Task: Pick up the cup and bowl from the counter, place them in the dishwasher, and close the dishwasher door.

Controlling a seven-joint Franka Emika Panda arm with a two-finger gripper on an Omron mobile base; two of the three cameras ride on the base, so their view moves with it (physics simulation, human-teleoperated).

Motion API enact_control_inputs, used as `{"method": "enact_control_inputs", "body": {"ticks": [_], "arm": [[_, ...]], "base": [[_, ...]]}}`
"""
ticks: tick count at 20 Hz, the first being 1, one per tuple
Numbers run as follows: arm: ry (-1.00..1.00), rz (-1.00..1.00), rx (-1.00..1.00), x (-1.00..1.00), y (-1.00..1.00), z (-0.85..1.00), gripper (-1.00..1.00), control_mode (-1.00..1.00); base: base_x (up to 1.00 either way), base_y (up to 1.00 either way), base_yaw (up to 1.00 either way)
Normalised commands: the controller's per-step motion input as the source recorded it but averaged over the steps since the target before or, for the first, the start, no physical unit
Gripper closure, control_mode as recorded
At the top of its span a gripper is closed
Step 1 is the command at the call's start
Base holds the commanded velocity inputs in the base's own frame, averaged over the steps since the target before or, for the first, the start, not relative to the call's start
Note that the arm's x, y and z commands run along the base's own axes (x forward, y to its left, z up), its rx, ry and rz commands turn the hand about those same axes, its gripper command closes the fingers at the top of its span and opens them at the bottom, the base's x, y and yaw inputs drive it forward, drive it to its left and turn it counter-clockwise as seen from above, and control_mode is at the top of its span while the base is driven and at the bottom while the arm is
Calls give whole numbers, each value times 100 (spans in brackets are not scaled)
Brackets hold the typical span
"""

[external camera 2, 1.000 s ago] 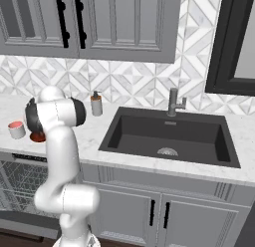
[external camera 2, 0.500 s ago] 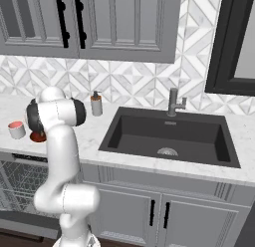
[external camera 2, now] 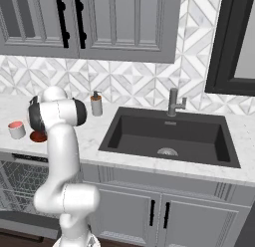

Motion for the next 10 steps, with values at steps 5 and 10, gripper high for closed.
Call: {"method": "enact_control_inputs", "body": {"ticks": [5, 10], "arm": [[-1, 0, -2, 0, 17, 0, 100, -100], [-13, 0, -2, -47, -11, 21, 100, -100]], "base": [[0, 0, 0], [0, 0, 0]]}}
